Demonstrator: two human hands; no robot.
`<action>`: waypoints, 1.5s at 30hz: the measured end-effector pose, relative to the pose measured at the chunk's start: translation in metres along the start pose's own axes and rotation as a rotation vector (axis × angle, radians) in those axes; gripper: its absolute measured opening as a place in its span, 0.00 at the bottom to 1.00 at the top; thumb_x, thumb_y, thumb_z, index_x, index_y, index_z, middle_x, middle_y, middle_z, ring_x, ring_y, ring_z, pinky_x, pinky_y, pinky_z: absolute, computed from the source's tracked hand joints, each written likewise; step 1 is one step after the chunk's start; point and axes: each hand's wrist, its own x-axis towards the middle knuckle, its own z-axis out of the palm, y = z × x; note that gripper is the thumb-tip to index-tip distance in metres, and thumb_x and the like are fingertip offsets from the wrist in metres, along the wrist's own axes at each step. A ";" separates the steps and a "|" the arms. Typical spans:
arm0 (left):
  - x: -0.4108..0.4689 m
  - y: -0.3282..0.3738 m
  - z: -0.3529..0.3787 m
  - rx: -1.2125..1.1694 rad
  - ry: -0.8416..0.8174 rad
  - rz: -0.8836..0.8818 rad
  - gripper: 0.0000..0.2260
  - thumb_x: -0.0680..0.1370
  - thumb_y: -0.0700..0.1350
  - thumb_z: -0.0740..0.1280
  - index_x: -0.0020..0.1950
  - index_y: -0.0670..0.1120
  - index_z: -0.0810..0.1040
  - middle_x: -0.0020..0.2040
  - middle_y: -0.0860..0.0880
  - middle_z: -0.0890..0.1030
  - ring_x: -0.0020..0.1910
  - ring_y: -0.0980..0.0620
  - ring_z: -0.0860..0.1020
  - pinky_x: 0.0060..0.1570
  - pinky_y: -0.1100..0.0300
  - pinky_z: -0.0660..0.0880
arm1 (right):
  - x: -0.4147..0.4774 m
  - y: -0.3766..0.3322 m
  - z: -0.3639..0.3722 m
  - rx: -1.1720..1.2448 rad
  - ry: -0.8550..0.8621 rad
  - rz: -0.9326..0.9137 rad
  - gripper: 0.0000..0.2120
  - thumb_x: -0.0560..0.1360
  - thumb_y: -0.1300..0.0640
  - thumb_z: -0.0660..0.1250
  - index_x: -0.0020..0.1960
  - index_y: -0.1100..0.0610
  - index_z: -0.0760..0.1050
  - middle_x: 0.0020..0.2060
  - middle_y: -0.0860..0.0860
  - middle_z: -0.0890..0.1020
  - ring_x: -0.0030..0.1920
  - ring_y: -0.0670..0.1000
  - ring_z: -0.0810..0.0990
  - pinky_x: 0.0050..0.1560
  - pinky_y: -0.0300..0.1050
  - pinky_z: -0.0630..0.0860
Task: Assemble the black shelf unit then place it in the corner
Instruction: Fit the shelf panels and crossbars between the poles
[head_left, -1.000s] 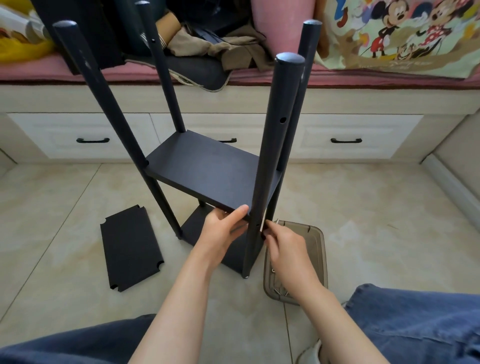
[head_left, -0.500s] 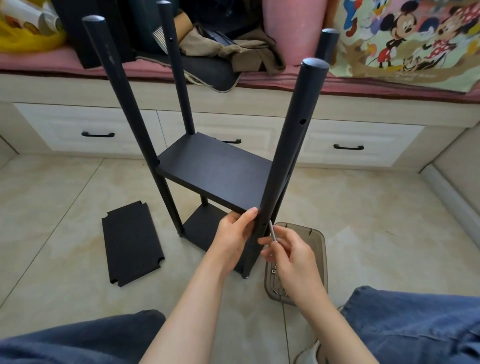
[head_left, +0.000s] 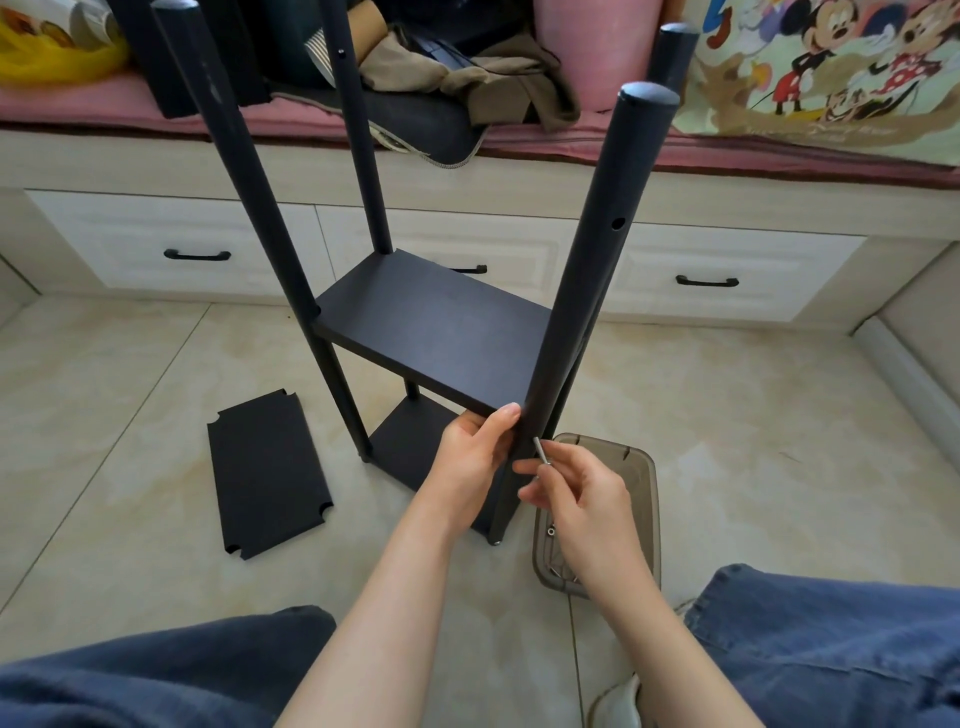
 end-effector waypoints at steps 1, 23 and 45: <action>0.000 0.000 0.000 0.007 0.000 0.001 0.23 0.74 0.55 0.71 0.59 0.38 0.81 0.51 0.43 0.85 0.55 0.45 0.84 0.53 0.60 0.80 | 0.001 0.000 0.001 0.014 0.006 0.001 0.13 0.81 0.65 0.62 0.53 0.46 0.75 0.41 0.43 0.86 0.39 0.46 0.85 0.46 0.39 0.81; 0.006 -0.006 -0.001 0.077 0.056 -0.001 0.16 0.79 0.51 0.68 0.57 0.38 0.81 0.48 0.42 0.85 0.54 0.41 0.84 0.56 0.53 0.81 | -0.002 0.005 0.022 0.157 0.287 -0.025 0.07 0.76 0.65 0.70 0.47 0.53 0.80 0.40 0.43 0.85 0.41 0.43 0.85 0.44 0.32 0.78; 0.001 0.000 0.004 0.022 0.020 0.012 0.12 0.83 0.44 0.63 0.58 0.36 0.79 0.56 0.31 0.81 0.52 0.43 0.84 0.50 0.59 0.81 | -0.004 0.008 0.032 0.250 0.340 -0.010 0.07 0.76 0.67 0.70 0.47 0.55 0.81 0.41 0.47 0.86 0.45 0.47 0.86 0.51 0.45 0.82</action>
